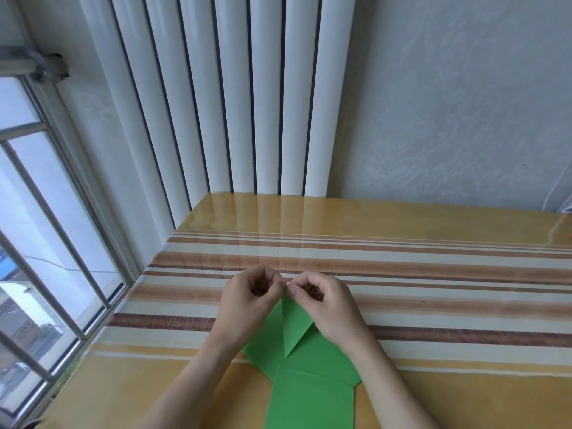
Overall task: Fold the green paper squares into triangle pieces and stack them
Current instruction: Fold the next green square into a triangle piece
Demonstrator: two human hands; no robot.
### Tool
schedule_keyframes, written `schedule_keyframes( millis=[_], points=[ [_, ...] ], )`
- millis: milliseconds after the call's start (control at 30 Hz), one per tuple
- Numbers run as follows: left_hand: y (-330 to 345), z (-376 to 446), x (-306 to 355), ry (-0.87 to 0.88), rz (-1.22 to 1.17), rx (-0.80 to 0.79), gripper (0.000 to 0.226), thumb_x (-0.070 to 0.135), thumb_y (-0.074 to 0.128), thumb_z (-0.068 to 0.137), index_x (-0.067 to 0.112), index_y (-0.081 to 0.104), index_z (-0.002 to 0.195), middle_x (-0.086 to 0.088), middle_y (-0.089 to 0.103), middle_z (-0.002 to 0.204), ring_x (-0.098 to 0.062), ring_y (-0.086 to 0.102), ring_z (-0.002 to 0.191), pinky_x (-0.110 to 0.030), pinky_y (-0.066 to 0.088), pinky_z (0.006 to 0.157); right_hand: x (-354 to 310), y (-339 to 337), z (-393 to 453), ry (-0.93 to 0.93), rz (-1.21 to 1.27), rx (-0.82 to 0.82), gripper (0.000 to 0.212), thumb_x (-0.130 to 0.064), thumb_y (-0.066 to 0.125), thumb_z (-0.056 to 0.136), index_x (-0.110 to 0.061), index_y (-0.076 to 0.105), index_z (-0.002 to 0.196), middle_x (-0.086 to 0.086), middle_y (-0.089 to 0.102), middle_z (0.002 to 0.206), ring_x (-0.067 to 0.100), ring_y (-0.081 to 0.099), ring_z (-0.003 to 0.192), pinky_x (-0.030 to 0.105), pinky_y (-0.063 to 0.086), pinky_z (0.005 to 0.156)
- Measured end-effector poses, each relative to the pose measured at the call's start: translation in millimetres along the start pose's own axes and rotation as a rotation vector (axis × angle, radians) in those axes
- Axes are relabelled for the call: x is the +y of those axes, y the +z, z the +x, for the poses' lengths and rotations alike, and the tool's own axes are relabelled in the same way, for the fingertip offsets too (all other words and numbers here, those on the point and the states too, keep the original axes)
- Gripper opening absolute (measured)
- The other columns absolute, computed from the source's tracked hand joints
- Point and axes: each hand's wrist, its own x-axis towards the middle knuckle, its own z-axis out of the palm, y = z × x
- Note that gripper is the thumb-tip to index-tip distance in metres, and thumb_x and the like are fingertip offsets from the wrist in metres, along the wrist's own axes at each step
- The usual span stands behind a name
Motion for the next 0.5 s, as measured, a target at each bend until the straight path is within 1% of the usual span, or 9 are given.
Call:
schedule_keyframes(
  millis=[133,167,267,333,400,500],
  points=[
    [-0.1,0.8,-0.4,-0.021,-0.015,0.045,0.017,0.015,0.069,0.097,0.016,0.069,0.079,-0.007,0.063,0.067,-0.005,0.049,0.057,-0.019,0.041,0.055,-0.4,0.6,-0.4,-0.016,-0.047,0.032,0.014,-0.027,0.07,0.099,-0.024,0.074,0.086,-0.018,0.065,0.072,0.0,0.055,0.067,0.02,0.044,0.063],
    [0.3,0.6,-1.2,-0.038,-0.036,0.041,0.017,0.015,0.068,0.097,0.015,0.069,0.08,-0.007,0.064,0.067,-0.007,0.051,0.059,-0.022,0.042,0.056,-0.4,0.6,-0.7,-0.024,-0.068,0.039,0.014,-0.027,0.07,0.099,-0.024,0.074,0.087,-0.018,0.065,0.072,0.001,0.055,0.067,0.02,0.043,0.062],
    [1.9,0.9,-3.0,-0.083,-0.091,-0.008,0.014,0.018,0.069,0.097,0.016,0.072,0.084,-0.011,0.071,0.077,-0.015,0.062,0.068,-0.034,0.052,0.066,0.3,-0.1,-0.8,-0.045,-0.107,0.059,0.013,-0.029,0.071,0.099,-0.023,0.075,0.088,-0.015,0.067,0.074,0.002,0.057,0.07,0.022,0.044,0.063],
    [2.6,1.1,-4.0,-0.089,-0.111,-0.035,0.013,0.02,0.072,0.096,0.017,0.074,0.083,-0.011,0.073,0.078,-0.015,0.063,0.069,-0.037,0.053,0.068,0.4,-0.5,-0.4,-0.046,-0.117,0.066,0.013,-0.03,0.071,0.099,-0.024,0.075,0.088,-0.017,0.066,0.073,0.002,0.056,0.069,0.021,0.043,0.062],
    [1.9,1.0,-3.7,-0.078,-0.105,-0.01,0.014,0.02,0.074,0.095,0.017,0.075,0.082,-0.008,0.074,0.076,-0.014,0.064,0.067,-0.032,0.052,0.066,-0.2,-0.3,-0.1,-0.04,-0.106,0.068,0.014,-0.031,0.071,0.098,-0.025,0.075,0.087,-0.019,0.064,0.071,0.002,0.055,0.067,0.019,0.041,0.061],
    [0.2,0.8,-2.4,-0.068,-0.089,0.045,0.014,0.021,0.076,0.094,0.017,0.076,0.08,-0.003,0.074,0.071,-0.011,0.065,0.065,-0.025,0.051,0.062,0.4,-0.6,0.2,0.004,-0.069,0.071,0.014,-0.036,0.072,0.097,-0.026,0.076,0.087,-0.013,0.067,0.074,0.0,0.056,0.068,0.02,0.044,0.063]
  ],
)
